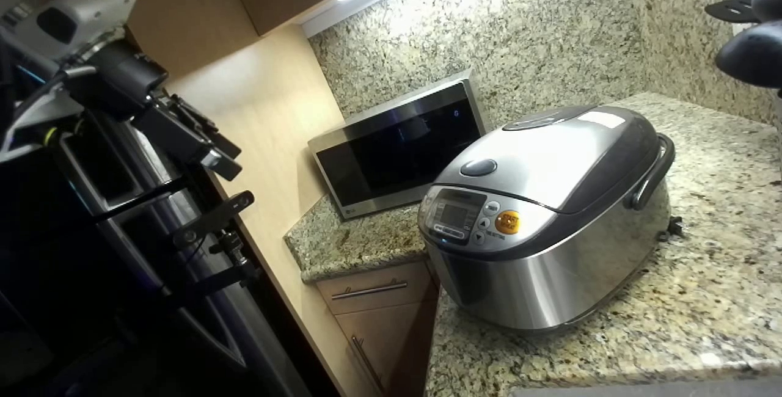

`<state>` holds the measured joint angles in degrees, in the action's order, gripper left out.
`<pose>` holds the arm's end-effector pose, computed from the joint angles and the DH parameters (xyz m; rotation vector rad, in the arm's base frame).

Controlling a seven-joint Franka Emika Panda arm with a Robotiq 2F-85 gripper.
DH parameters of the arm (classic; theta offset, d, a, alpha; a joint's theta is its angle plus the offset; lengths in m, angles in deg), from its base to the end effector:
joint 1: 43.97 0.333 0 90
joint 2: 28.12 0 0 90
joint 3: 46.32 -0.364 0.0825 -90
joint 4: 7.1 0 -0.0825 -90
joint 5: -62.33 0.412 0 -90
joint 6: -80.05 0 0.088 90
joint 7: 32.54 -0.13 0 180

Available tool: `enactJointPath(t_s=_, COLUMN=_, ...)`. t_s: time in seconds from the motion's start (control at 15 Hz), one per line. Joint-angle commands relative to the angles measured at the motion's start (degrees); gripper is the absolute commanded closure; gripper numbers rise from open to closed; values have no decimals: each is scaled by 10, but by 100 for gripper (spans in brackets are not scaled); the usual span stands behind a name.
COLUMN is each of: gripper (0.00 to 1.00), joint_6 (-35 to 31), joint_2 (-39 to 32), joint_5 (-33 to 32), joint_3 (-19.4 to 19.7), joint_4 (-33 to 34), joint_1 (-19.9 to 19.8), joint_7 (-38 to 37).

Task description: Pick up an orange ladle and put it on the counter top

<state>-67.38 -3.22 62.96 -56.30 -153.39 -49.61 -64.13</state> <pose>0.4518 0.0372 0.4726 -2.9050 0.7151 -0.6806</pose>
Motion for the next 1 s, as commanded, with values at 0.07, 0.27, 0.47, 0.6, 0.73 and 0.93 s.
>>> enactJointPath(t_s=0.07, gripper=0, joint_6=-84, joint_2=-53, joint_5=-82, joint_3=-36, joint_4=55, joint_1=-90, joint_7=-130)
enactJointPath(t_s=0.27, gripper=0, joint_6=-141, joint_2=-83, joint_5=-181, joint_3=-68, joint_4=80, joint_1=-165, joint_7=-252)
enactJointPath(t_s=0.47, gripper=0, joint_6=-187, joint_2=-102, joint_5=-293, joint_3=-144, joint_4=103, joint_1=-289, joint_7=-390)
enactJointPath(t_s=0.6, gripper=0, joint_6=-191, joint_2=-105, joint_5=-367, joint_3=-197, joint_4=122, joint_1=-375, joint_7=-482)
enactJointPath(t_s=0.73, gripper=0, joint_6=-179, joint_2=-98, joint_5=-433, joint_3=-249, joint_4=139, joint_1=-454, joint_7=-574)
enactJointPath(t_s=0.93, gripper=0, joint_6=-160, joint_2=-81, joint_5=-520, joint_3=-330, joint_4=163, joint_1=-562, joint_7=-709)
